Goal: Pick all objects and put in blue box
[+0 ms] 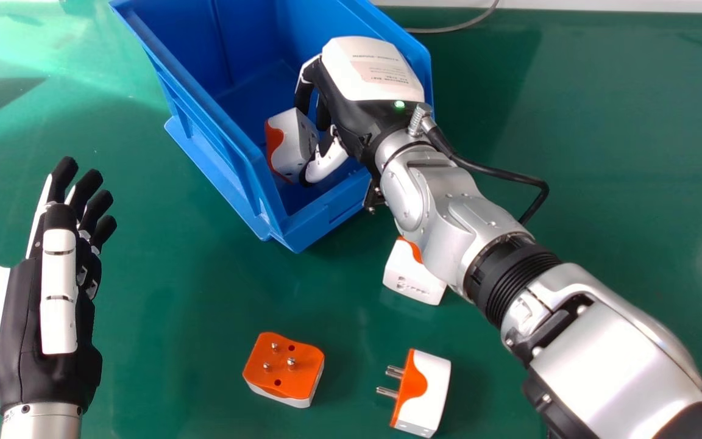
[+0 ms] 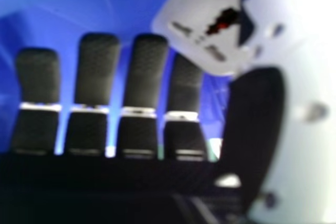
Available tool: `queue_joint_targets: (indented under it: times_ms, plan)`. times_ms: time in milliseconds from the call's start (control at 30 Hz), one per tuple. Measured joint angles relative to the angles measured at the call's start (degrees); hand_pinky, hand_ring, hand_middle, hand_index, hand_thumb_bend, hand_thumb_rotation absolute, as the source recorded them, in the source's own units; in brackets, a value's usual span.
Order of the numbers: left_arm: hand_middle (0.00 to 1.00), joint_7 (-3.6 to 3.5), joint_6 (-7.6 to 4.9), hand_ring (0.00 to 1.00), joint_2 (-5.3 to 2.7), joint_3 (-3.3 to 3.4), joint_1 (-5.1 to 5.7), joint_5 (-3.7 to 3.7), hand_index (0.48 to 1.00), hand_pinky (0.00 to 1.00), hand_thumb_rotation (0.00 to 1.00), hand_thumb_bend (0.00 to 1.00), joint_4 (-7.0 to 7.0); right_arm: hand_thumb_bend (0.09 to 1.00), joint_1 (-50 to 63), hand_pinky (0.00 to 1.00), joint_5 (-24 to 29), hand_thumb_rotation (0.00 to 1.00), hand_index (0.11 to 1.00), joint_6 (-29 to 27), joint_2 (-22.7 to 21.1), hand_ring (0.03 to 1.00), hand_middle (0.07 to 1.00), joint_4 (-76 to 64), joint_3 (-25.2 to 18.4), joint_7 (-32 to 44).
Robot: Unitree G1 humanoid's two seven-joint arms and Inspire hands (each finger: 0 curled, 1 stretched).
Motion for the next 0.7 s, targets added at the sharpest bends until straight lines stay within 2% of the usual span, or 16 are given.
queue_joint_targets:
  times_ms: [233, 433, 567, 633, 667, 700]
  plan:
    - [0.95, 0.05, -0.01, 0.94, 0.05, 0.01, 0.00, 0.16, 0.964, 0.95, 0.96, 0.48, 0.00, 0.515, 0.00, 0.33, -0.02, 0.00, 0.503, 0.05, -0.04, 0.393, 0.489, -0.01, 0.17, 0.03]
    - [0.95, 0.79, 0.02, 0.94, 0.03, 0.01, 0.04, 0.91, 0.963, 0.95, 0.95, 0.49, -0.04, 0.516, -0.12, 0.36, -0.03, 0.00, 0.490, 0.07, -0.08, 0.410, 0.503, 0.00, 0.25, 0.50]
    - [0.95, 0.58, 0.00, 0.94, 0.08, 0.01, 0.03, 0.98, 0.964, 0.95, 0.96, 0.49, -0.04, 0.516, -0.31, 0.38, 0.13, 0.00, 0.485, 0.79, 0.04, 0.418, 0.509, -0.01, 0.15, 1.36]
    - [0.95, 0.43, -0.01, 0.94, 0.12, 0.01, 0.02, 0.98, 0.966, 0.96, 0.96, 0.50, -0.04, 0.516, -0.33, 0.41, 0.86, 0.03, 0.486, 1.38, 0.16, 0.455, 0.534, -0.02, -0.15, 1.92]
    - [0.95, 0.39, -0.02, 0.95, 0.16, 0.01, 0.02, 0.98, 0.967, 0.96, 0.96, 0.50, -0.04, 0.516, -0.34, 0.47, 0.93, 0.05, 0.487, 1.80, 0.17, 0.520, 0.587, -0.03, -0.01, 2.21]
    - [0.95, 0.37, -0.02, 0.95, 0.19, 0.01, 0.01, 0.98, 0.967, 0.96, 0.96, 0.50, -0.04, 0.561, -0.36, 0.51, 0.90, 0.05, 0.547, 2.46, 0.19, 0.575, 0.636, -0.03, 0.32, 2.48]
